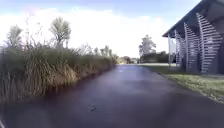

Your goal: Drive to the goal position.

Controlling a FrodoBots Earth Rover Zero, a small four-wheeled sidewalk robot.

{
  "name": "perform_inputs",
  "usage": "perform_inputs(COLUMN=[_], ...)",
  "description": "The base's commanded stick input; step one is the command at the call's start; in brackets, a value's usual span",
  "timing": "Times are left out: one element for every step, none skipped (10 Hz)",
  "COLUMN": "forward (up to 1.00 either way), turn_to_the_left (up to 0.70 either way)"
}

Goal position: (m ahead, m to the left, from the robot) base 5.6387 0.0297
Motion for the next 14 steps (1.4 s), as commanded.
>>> perform_inputs(forward=[0.08,0.08,0.09,0.08,0.08,0.08,0.08,0.08,0.08,0.08,0.08,0.08,0.08,0.08], turn_to_the_left=[0.0,0.0,0.0,0.0,0.0,0.0,0.0,0.0,0.0,0.0,0.0,0.0,0.0,0.0])
